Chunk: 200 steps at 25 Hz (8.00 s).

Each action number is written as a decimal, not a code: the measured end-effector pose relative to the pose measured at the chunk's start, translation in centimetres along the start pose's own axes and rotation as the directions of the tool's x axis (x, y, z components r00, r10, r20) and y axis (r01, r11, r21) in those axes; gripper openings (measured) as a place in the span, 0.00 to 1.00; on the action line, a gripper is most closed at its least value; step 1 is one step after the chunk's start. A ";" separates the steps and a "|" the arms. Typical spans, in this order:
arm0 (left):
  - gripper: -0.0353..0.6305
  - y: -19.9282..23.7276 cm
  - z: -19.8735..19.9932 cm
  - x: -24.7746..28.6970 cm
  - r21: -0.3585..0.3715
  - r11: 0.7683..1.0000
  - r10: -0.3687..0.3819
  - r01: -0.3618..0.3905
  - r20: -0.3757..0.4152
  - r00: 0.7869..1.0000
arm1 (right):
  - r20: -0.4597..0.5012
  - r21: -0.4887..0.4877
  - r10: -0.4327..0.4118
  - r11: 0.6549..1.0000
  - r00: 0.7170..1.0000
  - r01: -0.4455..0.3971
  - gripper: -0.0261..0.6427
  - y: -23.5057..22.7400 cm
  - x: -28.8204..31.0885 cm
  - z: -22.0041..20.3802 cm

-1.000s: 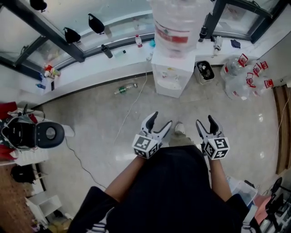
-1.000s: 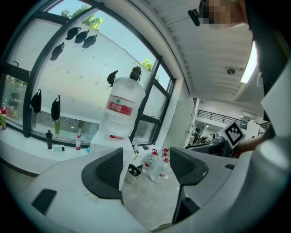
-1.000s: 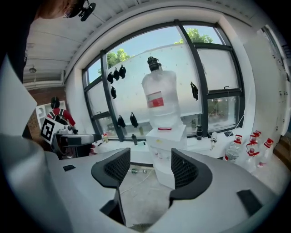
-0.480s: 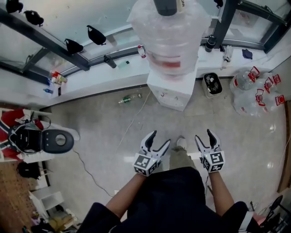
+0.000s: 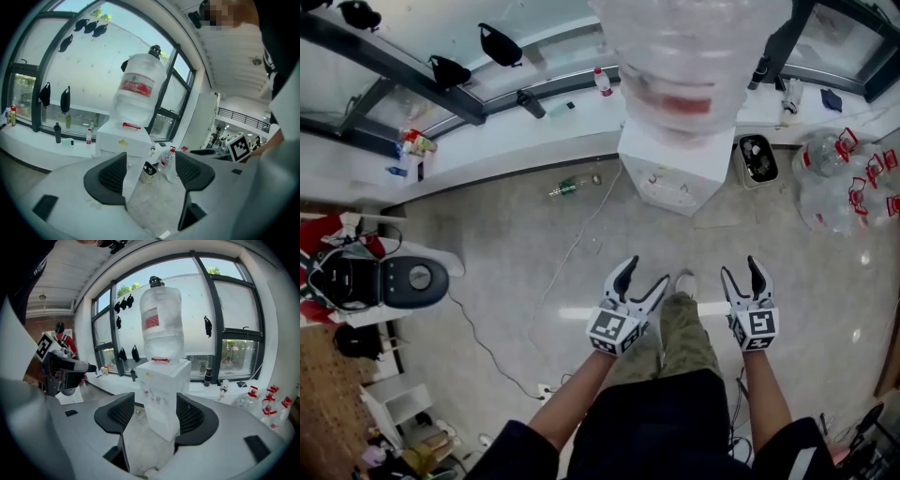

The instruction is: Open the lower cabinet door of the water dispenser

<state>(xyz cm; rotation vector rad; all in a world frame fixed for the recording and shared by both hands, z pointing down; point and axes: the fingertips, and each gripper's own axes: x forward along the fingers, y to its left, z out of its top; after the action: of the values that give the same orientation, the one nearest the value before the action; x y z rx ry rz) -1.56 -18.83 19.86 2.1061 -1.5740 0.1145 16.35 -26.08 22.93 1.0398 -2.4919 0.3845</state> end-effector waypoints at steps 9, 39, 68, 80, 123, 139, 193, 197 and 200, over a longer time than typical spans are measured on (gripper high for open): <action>0.50 6.2 -7.6 -0.2 0.007 1.000 -0.020 0.019 0.045 0.999 | -0.010 0.052 -0.066 0.996 0.998 0.067 0.41 2.7 5.7 -9.3; 0.50 15.6 -34.0 23.5 0.096 0.984 -0.159 0.147 0.134 0.978 | 0.027 0.040 -0.082 0.996 0.996 0.081 0.41 -8.1 31.1 -35.3; 0.50 18.8 -45.2 30.2 0.240 0.949 -0.238 0.204 0.119 0.964 | 0.247 0.030 0.018 0.999 0.969 -0.026 0.41 -11.8 42.3 -39.5; 0.50 19.1 -46.0 30.4 0.183 0.965 -0.214 0.186 0.148 0.965 | 0.276 -0.077 -0.002 0.997 0.961 0.024 0.41 -11.6 43.1 -39.3; 0.50 16.9 -46.6 27.0 0.157 0.949 -0.296 0.272 0.160 0.942 | 0.264 -0.093 0.169 0.984 0.950 -0.149 0.29 -2.6 36.1 -43.3; 0.50 18.3 -46.6 24.6 0.121 0.964 -0.254 0.235 0.171 0.952 | 0.213 -0.178 0.344 0.934 0.914 -0.310 0.28 4.4 33.9 -45.7; 0.35 30.9 -45.3 14.3 0.058 0.975 0.200 -0.213 0.166 0.965 | 0.187 -0.199 0.674 0.738 0.715 -0.644 0.04 20.2 38.2 -46.5; 0.33 32.8 -45.1 13.0 0.054 0.956 0.277 -0.290 0.170 0.946 | 0.174 -0.177 0.655 0.755 0.735 -0.631 0.04 19.2 39.4 -46.3; 0.32 33.1 -45.1 12.9 0.090 0.948 0.292 -0.306 0.148 0.945 | 0.176 -0.162 0.662 0.749 0.728 -0.642 0.04 18.7 39.8 -45.4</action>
<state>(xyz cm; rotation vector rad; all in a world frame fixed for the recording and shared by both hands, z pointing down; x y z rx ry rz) -17.48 -16.96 74.99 1.9756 -2.0053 0.1729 -10.49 -19.42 79.79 0.1170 -2.9989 0.3587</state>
